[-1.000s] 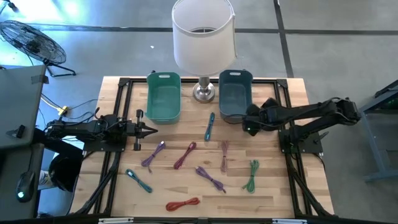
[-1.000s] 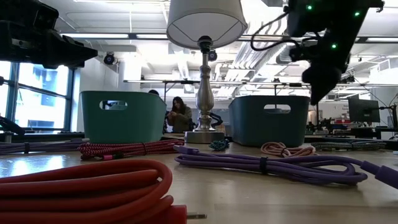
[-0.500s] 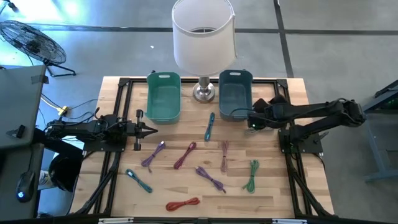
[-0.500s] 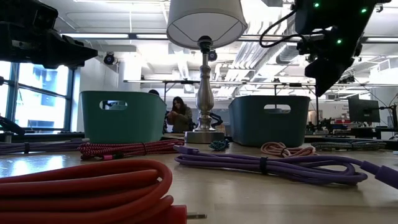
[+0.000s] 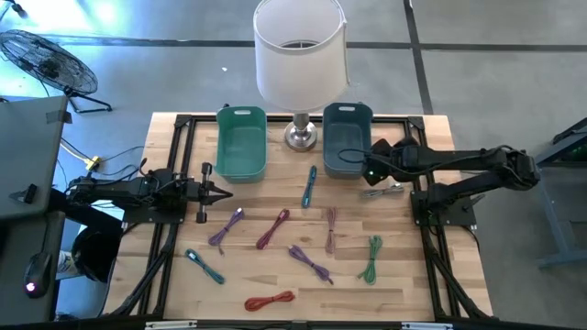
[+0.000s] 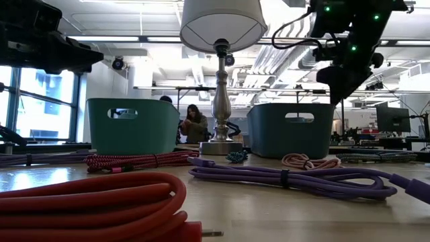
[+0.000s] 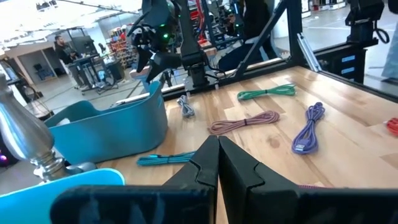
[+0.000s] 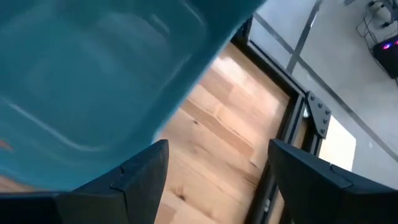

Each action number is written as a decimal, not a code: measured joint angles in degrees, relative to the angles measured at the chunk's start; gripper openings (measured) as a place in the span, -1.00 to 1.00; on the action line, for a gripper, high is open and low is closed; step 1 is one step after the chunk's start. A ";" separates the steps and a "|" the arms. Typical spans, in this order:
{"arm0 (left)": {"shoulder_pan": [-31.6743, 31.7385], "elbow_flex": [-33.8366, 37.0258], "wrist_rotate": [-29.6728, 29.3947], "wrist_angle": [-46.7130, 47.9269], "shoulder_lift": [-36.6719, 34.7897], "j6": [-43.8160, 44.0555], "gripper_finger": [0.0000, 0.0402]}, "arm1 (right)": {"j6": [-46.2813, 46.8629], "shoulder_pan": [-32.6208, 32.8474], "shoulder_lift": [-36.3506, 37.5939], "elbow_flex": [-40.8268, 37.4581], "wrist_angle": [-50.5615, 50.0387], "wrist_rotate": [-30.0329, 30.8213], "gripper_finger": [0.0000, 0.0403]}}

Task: Pick & Place USB Port
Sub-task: Adjust the blue bin, then put the white patterned charger cable into the blue bin

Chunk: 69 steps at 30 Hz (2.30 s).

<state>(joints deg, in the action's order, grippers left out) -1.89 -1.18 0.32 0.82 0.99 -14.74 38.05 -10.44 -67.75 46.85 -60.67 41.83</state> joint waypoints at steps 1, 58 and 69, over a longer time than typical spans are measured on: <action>0.00 -0.01 0.02 0.00 0.00 0.00 -0.97 | 0.88 0.00 0.00 0.00 -1.35 0.20 0.33; 0.00 0.00 0.70 0.02 -0.02 1.25 -0.97 | -4.27 0.64 0.02 -8.07 -1.66 -24.96 0.33; 0.00 0.01 0.65 0.04 -0.02 1.07 -0.97 | -19.89 3.86 0.00 -8.07 -0.37 -34.37 0.33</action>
<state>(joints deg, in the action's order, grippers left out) -1.89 -1.18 0.97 0.86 0.97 -13.67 18.15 -6.58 -67.75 38.79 -61.03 7.47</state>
